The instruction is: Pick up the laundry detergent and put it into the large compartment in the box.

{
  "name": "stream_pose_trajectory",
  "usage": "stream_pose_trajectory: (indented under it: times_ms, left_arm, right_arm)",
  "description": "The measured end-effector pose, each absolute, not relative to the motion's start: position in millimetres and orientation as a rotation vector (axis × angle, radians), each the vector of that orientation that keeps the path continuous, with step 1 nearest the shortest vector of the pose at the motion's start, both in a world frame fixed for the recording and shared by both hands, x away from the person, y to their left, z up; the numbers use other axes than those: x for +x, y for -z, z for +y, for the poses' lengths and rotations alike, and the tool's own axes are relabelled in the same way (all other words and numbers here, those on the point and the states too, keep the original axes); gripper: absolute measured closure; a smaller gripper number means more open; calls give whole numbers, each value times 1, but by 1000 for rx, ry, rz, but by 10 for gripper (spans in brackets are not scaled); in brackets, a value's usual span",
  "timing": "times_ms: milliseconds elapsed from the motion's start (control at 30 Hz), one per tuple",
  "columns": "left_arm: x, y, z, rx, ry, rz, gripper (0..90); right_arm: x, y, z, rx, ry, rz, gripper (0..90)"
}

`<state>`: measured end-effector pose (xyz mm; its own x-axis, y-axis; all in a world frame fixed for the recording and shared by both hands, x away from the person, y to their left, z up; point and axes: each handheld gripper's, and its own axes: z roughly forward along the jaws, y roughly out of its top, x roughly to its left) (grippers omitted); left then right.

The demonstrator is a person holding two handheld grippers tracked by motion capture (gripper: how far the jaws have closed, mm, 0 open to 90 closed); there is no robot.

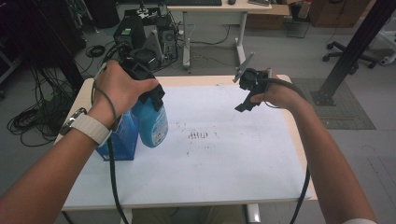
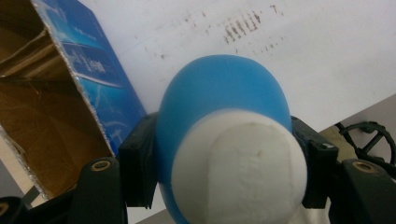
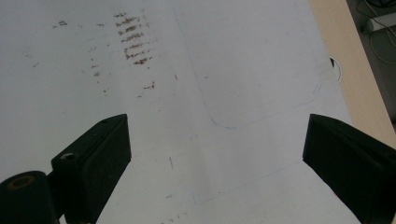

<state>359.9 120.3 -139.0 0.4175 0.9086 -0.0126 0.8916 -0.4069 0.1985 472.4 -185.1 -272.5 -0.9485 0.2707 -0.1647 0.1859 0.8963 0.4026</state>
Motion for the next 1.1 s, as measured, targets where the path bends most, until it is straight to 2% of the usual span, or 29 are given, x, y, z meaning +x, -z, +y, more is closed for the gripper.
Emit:
stream_pose_trajectory:
  times_ms: [1100]
  left_arm:
    - [385, 99, 153, 2376, -183, 1777, 374]
  right_arm:
    - [480, 275, -186, 360, -577, 2846, 80]
